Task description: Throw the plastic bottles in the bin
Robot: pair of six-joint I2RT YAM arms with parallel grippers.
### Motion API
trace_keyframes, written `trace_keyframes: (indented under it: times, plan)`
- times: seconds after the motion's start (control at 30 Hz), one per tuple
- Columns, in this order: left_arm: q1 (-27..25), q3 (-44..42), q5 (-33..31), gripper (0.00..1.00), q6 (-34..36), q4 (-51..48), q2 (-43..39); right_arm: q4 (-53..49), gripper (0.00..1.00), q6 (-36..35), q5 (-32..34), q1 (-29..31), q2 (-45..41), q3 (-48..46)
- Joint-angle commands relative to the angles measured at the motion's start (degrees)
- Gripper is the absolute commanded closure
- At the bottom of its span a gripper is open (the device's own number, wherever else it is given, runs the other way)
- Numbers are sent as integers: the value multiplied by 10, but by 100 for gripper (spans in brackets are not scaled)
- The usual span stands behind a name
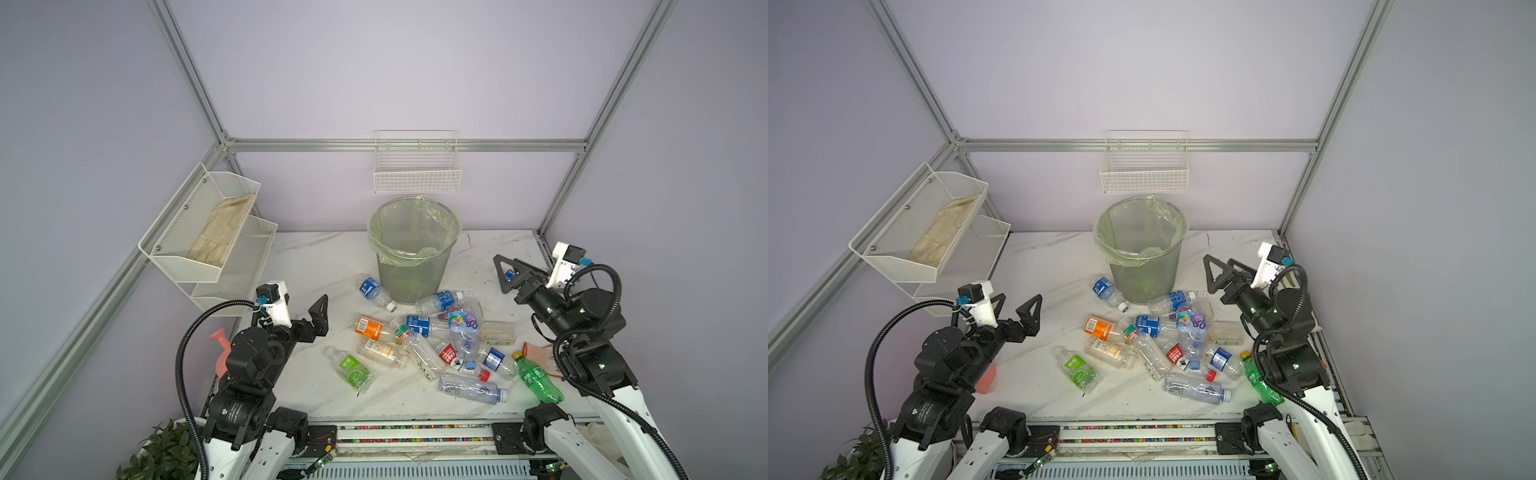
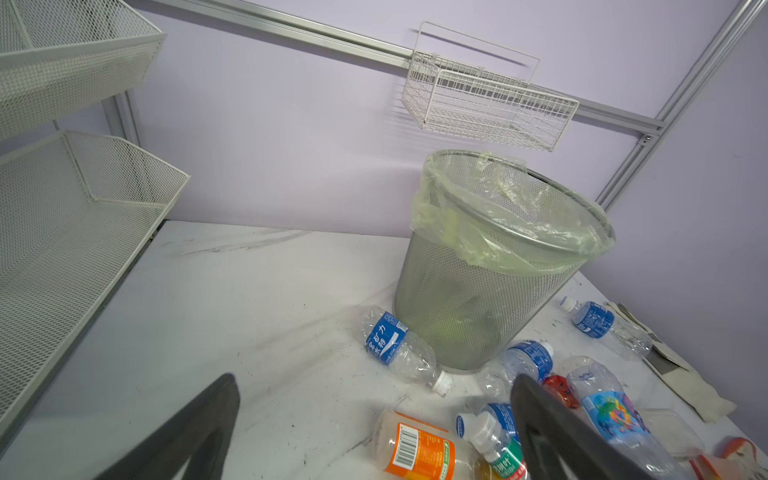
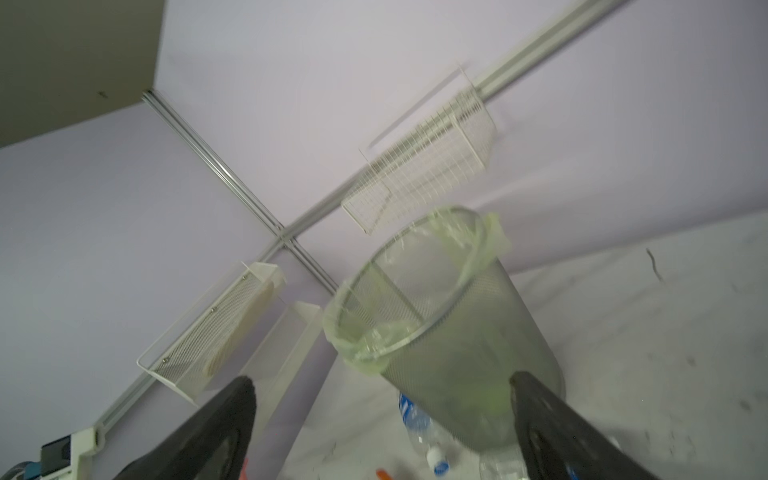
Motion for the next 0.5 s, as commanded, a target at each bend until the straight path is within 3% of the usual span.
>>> trace_keyframes:
  times: [0.0,0.27,0.4,0.47]
  plan:
    - [-3,-39,40,0,-16,-62,-20,-217,3,67,13,1,-31,17]
    - [-6,-33,31,0,-21,-77,-5,-474,3,80,100,1,2,74]
    - [-10,-33,25,0,-25,-78,4,-527,4,145,94,2,-19,56]
    - [-12,-34,22,0,-25,-79,1,-556,6,188,122,1,-49,60]
